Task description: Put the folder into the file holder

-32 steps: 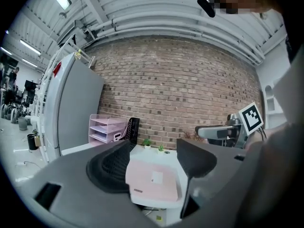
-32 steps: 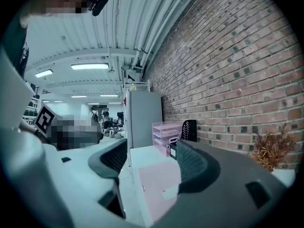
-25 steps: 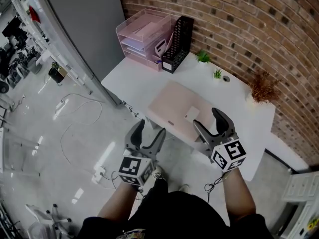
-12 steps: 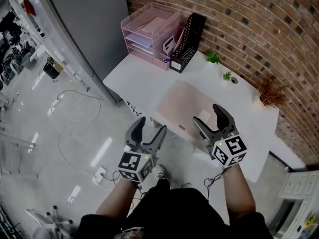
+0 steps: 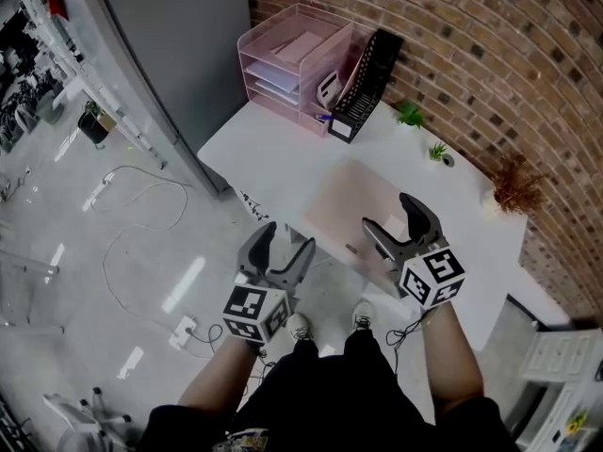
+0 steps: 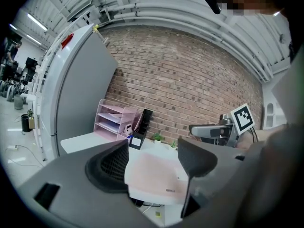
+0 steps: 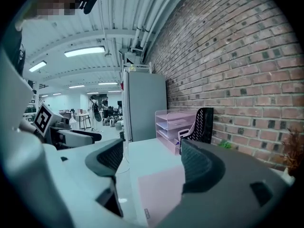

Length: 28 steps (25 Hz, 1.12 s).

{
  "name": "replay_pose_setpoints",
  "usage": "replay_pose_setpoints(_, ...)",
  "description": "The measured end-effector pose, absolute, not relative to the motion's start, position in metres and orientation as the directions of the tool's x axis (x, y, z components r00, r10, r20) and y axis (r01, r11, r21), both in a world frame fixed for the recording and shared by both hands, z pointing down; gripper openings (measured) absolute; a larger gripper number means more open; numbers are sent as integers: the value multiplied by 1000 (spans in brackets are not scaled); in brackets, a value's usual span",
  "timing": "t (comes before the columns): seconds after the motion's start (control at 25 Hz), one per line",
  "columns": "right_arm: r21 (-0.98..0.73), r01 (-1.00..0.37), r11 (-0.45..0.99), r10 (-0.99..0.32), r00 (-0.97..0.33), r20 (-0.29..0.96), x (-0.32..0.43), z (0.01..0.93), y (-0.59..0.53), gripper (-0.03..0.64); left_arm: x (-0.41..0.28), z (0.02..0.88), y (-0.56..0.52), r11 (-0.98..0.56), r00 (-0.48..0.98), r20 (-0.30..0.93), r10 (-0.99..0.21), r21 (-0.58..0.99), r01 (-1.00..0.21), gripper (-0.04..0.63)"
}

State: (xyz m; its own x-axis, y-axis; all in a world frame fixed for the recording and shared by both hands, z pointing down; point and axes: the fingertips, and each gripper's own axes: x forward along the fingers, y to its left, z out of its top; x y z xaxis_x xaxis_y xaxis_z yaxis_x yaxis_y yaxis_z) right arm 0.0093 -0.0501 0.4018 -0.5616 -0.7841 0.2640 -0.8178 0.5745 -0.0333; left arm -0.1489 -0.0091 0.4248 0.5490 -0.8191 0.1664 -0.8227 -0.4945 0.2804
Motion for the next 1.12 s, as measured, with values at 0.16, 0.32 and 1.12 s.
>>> replay_pose_setpoints(0.16,-38,-802,596,-760,-579,295,9,412,-63,392,-156,433,-16,-454,520,179,-835,310,-836,310)
replay_pose_setpoints(0.32,-41,-781,623,-732,-601,320,12,420,-75,400,-155,439,-19,-417,493,196,-848,327,-848,310)
replay_pose_setpoints(1.12,-176,-621,763,-464,-717,520,87,516,-141,423,-73,489,-37,-237,372,324,-870,387,-891,310)
